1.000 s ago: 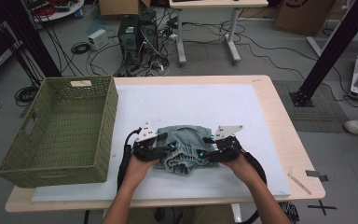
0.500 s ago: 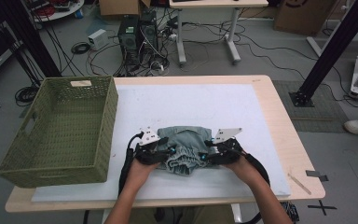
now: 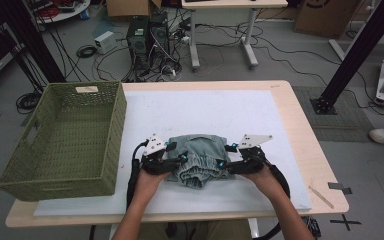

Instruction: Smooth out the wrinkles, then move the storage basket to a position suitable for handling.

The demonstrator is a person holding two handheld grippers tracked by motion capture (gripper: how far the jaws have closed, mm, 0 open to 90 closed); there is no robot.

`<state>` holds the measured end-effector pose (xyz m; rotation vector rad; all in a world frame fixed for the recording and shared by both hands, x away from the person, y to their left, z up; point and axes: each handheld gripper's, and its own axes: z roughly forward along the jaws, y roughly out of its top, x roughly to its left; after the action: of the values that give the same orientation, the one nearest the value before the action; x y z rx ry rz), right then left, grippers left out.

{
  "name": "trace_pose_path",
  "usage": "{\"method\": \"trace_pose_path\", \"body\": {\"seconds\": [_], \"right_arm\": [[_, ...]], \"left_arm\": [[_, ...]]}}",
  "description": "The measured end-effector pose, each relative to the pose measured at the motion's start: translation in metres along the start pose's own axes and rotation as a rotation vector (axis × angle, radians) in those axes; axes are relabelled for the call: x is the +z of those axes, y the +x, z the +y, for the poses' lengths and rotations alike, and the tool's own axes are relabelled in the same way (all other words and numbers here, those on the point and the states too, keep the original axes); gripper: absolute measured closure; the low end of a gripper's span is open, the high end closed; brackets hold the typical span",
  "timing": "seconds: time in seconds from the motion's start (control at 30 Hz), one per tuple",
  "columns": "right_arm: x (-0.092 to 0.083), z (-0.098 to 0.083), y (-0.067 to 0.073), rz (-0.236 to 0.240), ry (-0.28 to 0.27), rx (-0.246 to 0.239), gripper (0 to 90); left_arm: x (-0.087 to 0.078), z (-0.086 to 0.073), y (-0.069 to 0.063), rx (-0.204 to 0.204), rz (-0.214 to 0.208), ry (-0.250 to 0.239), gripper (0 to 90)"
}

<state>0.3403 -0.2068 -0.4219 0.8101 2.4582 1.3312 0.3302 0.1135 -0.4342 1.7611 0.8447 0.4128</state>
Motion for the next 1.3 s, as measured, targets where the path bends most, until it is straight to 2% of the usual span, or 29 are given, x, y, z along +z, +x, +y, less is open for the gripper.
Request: {"method": "trace_pose_path", "body": {"seconds": [0.23, 0.33, 0.57, 0.77, 1.3], "right_arm": [[-0.010, 0.002, -0.001, -0.027, -0.059, 0.007, 27.9], [-0.015, 0.003, -0.001, -0.052, -0.077, 0.014, 21.8], [-0.029, 0.002, -0.003, -0.086, -0.107, -0.001, 21.3], [-0.036, -0.001, -0.005, -0.098, -0.117, -0.005, 21.3], [-0.039, -0.002, -0.006, -0.112, -0.118, -0.006, 21.3]], "left_arm": [[-0.006, 0.007, -0.001, -0.001, 0.009, -0.039, 30.4], [-0.010, 0.013, -0.002, 0.003, 0.011, -0.058, 29.0], [-0.017, 0.024, -0.006, 0.026, 0.017, -0.079, 28.3], [-0.021, 0.029, -0.007, 0.033, 0.028, -0.095, 28.3], [-0.025, 0.029, -0.008, 0.031, 0.032, -0.103, 28.3]]}}
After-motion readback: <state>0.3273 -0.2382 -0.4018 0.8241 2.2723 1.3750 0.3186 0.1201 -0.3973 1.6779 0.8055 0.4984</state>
